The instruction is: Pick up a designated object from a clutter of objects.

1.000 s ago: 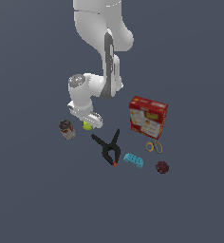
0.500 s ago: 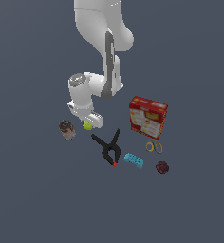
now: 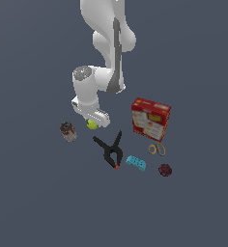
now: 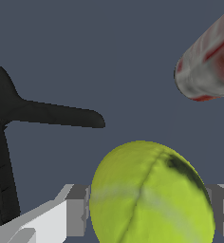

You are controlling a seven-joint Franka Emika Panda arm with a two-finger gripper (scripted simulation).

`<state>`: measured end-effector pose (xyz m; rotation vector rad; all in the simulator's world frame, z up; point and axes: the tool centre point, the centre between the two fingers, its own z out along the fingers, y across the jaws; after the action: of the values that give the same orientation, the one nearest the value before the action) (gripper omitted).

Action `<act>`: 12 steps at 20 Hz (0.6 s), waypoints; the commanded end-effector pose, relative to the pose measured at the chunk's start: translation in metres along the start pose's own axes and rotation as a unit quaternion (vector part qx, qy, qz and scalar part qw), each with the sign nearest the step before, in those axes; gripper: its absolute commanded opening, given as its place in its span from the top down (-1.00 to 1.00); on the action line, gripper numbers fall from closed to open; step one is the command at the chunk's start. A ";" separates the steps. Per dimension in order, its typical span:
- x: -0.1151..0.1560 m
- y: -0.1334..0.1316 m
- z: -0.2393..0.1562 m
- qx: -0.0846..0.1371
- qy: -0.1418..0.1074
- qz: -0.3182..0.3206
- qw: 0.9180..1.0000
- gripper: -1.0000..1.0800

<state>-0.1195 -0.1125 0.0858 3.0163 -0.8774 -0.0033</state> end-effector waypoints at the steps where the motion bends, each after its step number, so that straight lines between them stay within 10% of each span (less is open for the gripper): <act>1: -0.001 -0.010 -0.017 0.000 0.001 0.000 1.000 1.00; 12: -0.010 -0.068 -0.109 -0.002 0.002 0.001 1.000 1.00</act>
<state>-0.0942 -0.0575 0.1810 3.0114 -0.8772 -0.0004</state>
